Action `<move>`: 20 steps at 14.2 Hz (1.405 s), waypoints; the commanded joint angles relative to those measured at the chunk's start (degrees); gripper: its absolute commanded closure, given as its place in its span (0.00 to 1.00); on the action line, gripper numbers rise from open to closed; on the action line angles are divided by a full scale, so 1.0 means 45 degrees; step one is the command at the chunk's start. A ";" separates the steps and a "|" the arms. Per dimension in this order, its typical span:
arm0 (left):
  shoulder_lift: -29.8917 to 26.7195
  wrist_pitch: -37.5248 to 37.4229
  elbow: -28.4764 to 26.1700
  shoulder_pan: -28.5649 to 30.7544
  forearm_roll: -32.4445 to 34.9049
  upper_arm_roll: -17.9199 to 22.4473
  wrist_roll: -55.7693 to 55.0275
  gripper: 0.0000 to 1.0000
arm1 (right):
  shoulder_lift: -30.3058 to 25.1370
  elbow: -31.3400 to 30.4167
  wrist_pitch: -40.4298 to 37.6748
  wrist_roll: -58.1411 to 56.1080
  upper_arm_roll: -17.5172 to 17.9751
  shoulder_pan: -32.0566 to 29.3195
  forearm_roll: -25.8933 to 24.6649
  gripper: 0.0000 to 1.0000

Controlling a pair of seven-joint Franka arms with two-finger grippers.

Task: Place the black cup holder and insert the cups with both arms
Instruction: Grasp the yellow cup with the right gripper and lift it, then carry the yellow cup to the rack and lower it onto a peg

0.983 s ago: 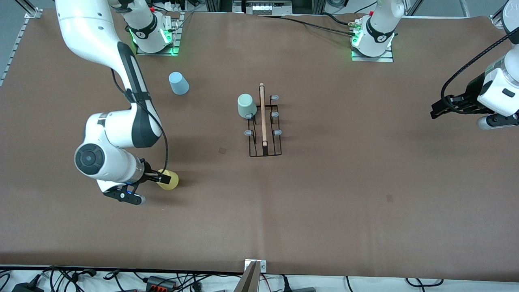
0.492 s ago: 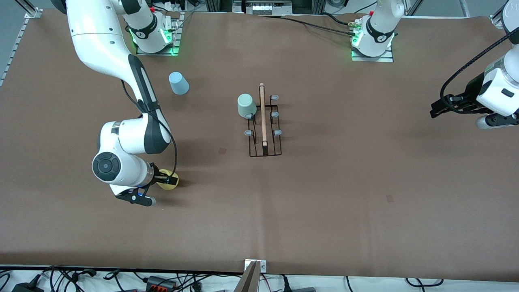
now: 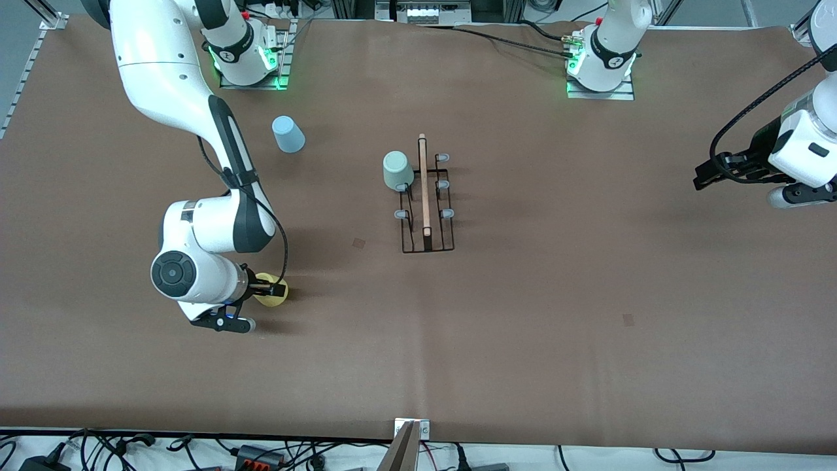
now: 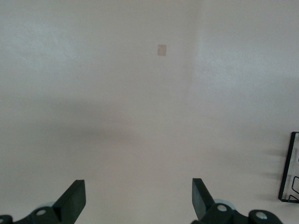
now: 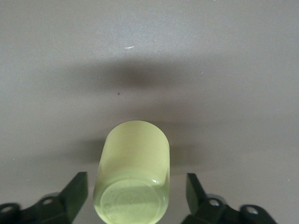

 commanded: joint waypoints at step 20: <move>-0.0268 -0.0099 -0.0179 0.0065 -0.0237 0.0078 0.0340 0.00 | -0.1369 0.3085 -0.3631 0.5206 0.0113 0.4707 0.0880 0.70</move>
